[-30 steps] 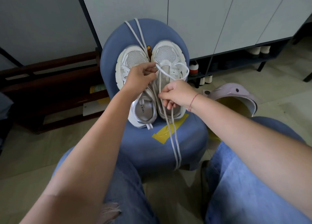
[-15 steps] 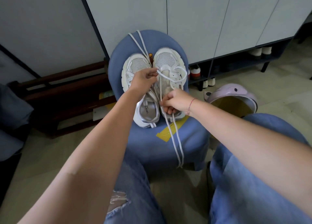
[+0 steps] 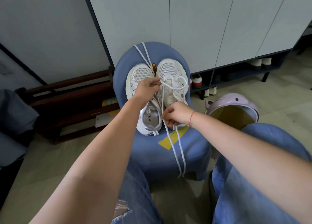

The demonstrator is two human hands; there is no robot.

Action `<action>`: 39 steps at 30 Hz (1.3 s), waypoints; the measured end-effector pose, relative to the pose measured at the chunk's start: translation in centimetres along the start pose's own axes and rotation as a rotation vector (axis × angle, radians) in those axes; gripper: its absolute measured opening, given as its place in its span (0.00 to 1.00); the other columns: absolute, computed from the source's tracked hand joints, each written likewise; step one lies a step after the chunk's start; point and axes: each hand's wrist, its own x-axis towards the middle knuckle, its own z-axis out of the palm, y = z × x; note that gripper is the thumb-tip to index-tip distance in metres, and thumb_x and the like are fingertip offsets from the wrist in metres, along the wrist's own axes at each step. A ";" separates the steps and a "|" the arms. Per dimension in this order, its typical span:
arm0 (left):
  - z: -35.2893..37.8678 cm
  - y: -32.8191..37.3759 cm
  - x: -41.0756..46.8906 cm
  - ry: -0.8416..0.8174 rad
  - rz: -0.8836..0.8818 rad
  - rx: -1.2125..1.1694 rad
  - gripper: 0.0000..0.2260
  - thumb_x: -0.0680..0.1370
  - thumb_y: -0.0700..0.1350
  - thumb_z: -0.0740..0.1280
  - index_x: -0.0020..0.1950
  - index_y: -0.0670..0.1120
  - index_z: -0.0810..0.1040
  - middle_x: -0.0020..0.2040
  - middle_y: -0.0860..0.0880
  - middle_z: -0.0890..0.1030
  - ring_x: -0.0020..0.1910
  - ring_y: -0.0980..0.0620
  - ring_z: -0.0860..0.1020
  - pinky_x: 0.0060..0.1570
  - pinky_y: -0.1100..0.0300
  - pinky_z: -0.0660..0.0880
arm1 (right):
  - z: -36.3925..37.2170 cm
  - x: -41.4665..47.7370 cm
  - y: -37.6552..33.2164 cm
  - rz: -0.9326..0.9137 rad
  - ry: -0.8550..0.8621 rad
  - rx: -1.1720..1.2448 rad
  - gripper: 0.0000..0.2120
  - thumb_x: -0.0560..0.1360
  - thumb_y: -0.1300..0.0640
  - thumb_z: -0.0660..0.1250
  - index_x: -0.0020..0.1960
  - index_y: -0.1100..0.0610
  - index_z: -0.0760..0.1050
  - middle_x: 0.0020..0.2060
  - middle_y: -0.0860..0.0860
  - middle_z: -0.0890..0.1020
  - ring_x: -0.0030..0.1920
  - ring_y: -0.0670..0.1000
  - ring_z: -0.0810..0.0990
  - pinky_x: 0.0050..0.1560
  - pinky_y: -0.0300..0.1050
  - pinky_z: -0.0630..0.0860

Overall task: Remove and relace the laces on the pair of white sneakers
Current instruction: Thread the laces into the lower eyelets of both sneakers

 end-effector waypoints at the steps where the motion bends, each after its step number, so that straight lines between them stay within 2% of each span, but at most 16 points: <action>1: 0.0 0.0 0.0 -0.003 -0.002 -0.002 0.17 0.78 0.30 0.64 0.66 0.39 0.77 0.46 0.53 0.79 0.43 0.59 0.77 0.42 0.73 0.75 | 0.0 0.0 0.1 0.004 0.051 0.029 0.09 0.76 0.62 0.66 0.37 0.60 0.76 0.29 0.54 0.79 0.24 0.46 0.76 0.24 0.34 0.71; 3: 0.0 -0.1 0.1 -0.012 -0.001 -0.003 0.17 0.78 0.31 0.65 0.66 0.40 0.77 0.47 0.52 0.79 0.44 0.59 0.77 0.42 0.72 0.75 | 0.0 0.2 0.3 0.005 0.205 0.101 0.09 0.77 0.62 0.65 0.41 0.65 0.78 0.31 0.57 0.79 0.27 0.50 0.78 0.28 0.39 0.75; 5: -0.1 -0.1 0.3 -0.020 0.002 -0.004 0.17 0.78 0.31 0.65 0.66 0.40 0.77 0.47 0.52 0.79 0.45 0.58 0.77 0.44 0.72 0.75 | 0.2 0.3 0.6 -0.012 0.342 0.085 0.10 0.76 0.61 0.65 0.47 0.68 0.79 0.38 0.61 0.82 0.38 0.56 0.81 0.43 0.51 0.81; 7: -0.1 -0.2 0.4 -0.025 0.003 -0.004 0.18 0.78 0.31 0.66 0.66 0.41 0.77 0.47 0.52 0.79 0.45 0.57 0.77 0.45 0.71 0.75 | 0.9 -0.1 0.6 0.004 0.434 0.014 0.11 0.75 0.59 0.65 0.54 0.64 0.77 0.47 0.58 0.82 0.49 0.57 0.80 0.53 0.51 0.77; 10: -0.1 -0.2 0.4 -0.034 0.006 -0.011 0.17 0.78 0.32 0.66 0.66 0.41 0.77 0.48 0.52 0.79 0.44 0.58 0.77 0.43 0.72 0.76 | 2.2 -0.4 0.8 0.037 0.545 -0.003 0.12 0.74 0.57 0.63 0.56 0.59 0.73 0.52 0.53 0.79 0.55 0.57 0.76 0.51 0.47 0.73; 14: -0.2 -0.4 0.4 -0.044 0.021 -0.022 0.17 0.78 0.32 0.66 0.66 0.41 0.77 0.48 0.51 0.79 0.45 0.58 0.77 0.43 0.73 0.75 | 3.6 -0.2 0.9 0.048 0.644 0.049 0.22 0.71 0.57 0.64 0.64 0.60 0.68 0.59 0.57 0.75 0.61 0.60 0.72 0.61 0.55 0.71; 18: -0.2 -0.5 0.4 -0.055 0.021 -0.040 0.17 0.78 0.32 0.66 0.66 0.42 0.78 0.48 0.51 0.79 0.47 0.56 0.77 0.46 0.70 0.76 | 4.1 0.1 0.2 0.058 0.664 0.114 0.27 0.71 0.57 0.65 0.67 0.62 0.64 0.63 0.58 0.72 0.62 0.62 0.72 0.62 0.57 0.71; 22: -0.2 -0.8 0.5 -0.056 0.021 -0.055 0.16 0.78 0.32 0.67 0.65 0.42 0.78 0.48 0.51 0.79 0.47 0.56 0.77 0.46 0.70 0.75 | 4.2 0.4 0.0 0.083 0.599 0.112 0.30 0.71 0.56 0.68 0.69 0.64 0.61 0.65 0.58 0.70 0.65 0.60 0.70 0.64 0.54 0.70; 25: -0.1 -0.8 0.6 -0.051 0.022 -0.058 0.17 0.78 0.33 0.67 0.66 0.42 0.78 0.48 0.52 0.79 0.46 0.57 0.77 0.46 0.72 0.75 | 4.0 0.7 -0.2 0.128 0.579 0.190 0.27 0.68 0.54 0.68 0.63 0.64 0.65 0.59 0.59 0.75 0.59 0.60 0.75 0.57 0.51 0.74; 26: -0.1 -0.8 0.6 -0.051 0.021 -0.063 0.17 0.78 0.33 0.67 0.66 0.41 0.78 0.48 0.52 0.79 0.45 0.58 0.77 0.45 0.73 0.74 | 3.7 0.9 -0.3 0.146 0.562 0.239 0.23 0.68 0.55 0.67 0.59 0.64 0.67 0.54 0.60 0.77 0.52 0.59 0.78 0.50 0.47 0.76; 28: -0.2 -0.8 0.5 -0.050 0.017 -0.074 0.17 0.78 0.33 0.67 0.66 0.41 0.77 0.47 0.51 0.79 0.44 0.59 0.76 0.45 0.73 0.74 | 2.9 0.9 -0.7 0.171 0.493 0.375 0.13 0.72 0.60 0.65 0.53 0.62 0.67 0.42 0.59 0.79 0.38 0.56 0.77 0.35 0.40 0.75; 31: -0.1 -0.8 0.6 -0.045 0.019 -0.075 0.17 0.78 0.33 0.67 0.66 0.40 0.77 0.48 0.50 0.79 0.44 0.58 0.76 0.47 0.72 0.75 | 2.5 1.2 -0.1 0.174 0.444 0.501 0.07 0.73 0.65 0.62 0.51 0.65 0.70 0.35 0.59 0.78 0.33 0.56 0.76 0.36 0.47 0.75; 33: -0.1 -0.8 0.5 -0.040 0.018 -0.074 0.17 0.77 0.33 0.67 0.66 0.40 0.77 0.48 0.50 0.79 0.45 0.58 0.77 0.48 0.71 0.75 | 2.8 1.2 0.2 0.157 0.462 0.519 0.02 0.72 0.66 0.61 0.43 0.64 0.73 0.31 0.58 0.76 0.31 0.56 0.74 0.35 0.48 0.74; 36: 0.0 -0.6 0.4 -0.043 0.017 -0.074 0.17 0.78 0.33 0.67 0.66 0.41 0.77 0.48 0.51 0.79 0.44 0.59 0.76 0.47 0.72 0.75 | 2.7 1.3 0.0 0.218 0.447 0.621 0.08 0.71 0.66 0.61 0.33 0.61 0.71 0.26 0.55 0.72 0.28 0.53 0.70 0.31 0.43 0.68; 39: 0.0 -0.6 0.3 -0.039 0.016 -0.067 0.17 0.78 0.33 0.67 0.66 0.40 0.77 0.49 0.50 0.79 0.44 0.59 0.76 0.46 0.73 0.75 | 2.1 1.3 -0.4 0.261 0.364 0.661 0.12 0.74 0.63 0.62 0.32 0.59 0.73 0.24 0.52 0.74 0.22 0.47 0.67 0.24 0.33 0.63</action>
